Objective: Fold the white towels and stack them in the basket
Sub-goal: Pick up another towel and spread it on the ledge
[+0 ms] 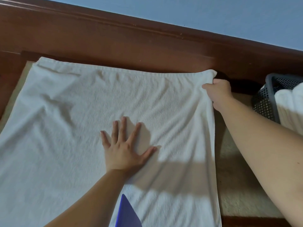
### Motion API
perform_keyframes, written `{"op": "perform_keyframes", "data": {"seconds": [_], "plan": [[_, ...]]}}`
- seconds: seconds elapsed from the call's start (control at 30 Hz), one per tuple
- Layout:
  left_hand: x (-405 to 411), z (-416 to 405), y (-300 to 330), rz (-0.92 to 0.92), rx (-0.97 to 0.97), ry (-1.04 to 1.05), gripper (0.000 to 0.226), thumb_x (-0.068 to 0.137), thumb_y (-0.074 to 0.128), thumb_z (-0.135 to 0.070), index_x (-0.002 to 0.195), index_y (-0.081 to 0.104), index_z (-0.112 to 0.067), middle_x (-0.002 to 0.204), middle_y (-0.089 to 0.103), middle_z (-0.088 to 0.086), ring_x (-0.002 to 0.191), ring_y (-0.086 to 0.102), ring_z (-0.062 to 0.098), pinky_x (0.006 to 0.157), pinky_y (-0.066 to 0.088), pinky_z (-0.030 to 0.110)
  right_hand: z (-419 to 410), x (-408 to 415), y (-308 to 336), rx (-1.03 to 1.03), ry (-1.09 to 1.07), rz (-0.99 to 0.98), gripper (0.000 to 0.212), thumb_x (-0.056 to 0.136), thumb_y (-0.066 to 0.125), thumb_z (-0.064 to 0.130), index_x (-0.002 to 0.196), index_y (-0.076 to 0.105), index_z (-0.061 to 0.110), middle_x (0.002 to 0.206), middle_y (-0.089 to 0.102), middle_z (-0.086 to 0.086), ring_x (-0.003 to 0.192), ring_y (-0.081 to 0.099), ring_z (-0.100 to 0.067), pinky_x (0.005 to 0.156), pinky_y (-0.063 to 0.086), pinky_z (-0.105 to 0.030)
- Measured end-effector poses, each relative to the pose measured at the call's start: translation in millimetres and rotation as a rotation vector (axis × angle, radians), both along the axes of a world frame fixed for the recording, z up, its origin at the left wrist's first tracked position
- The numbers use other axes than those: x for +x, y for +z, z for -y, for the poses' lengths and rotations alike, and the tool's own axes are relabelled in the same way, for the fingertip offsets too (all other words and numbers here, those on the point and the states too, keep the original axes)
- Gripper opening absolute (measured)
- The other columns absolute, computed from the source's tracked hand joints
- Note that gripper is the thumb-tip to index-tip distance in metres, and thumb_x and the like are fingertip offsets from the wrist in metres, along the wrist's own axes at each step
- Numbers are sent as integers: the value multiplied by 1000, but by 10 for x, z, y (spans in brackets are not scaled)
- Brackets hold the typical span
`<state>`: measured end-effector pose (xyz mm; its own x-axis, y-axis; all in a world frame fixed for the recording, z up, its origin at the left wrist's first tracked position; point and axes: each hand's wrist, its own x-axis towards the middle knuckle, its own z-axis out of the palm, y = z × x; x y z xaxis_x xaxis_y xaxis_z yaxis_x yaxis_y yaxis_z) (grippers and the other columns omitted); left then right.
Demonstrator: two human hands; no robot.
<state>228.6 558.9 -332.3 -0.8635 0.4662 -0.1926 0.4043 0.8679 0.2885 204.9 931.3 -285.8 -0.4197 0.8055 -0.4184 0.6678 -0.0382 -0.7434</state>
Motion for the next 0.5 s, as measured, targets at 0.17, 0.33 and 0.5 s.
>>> {"op": "perform_keyframes", "data": {"seconds": [0.17, 0.33, 0.5], "plan": [[0, -4, -1, 5, 5, 3, 103, 73, 26, -104, 161, 16, -51, 175, -4, 1, 161, -5, 30, 123, -6, 67, -77, -10, 82, -169, -149, -66, 39, 87, 70, -2, 120, 76, 19, 106, 77, -7, 97, 75, -27, 87, 63, -46], [1, -2, -11, -2, 8, 8, 102, 74, 28, -104, 161, 17, -51, 175, -3, 1, 161, -5, 30, 123, -5, 67, -38, 72, 70, -82, -80, -38, 33, 87, 75, 5, 117, 70, 17, 104, 72, -4, 95, 72, -21, 91, 61, -42], [2, -4, -26, -4, 6, 7, 102, 74, 28, -104, 160, 19, -51, 175, -2, 1, 161, -3, 30, 123, -5, 67, 120, 312, 50, -104, 18, 53, 17, 89, 78, 30, 101, 68, 25, 109, 72, -1, 102, 70, -24, 88, 57, -41]]}}
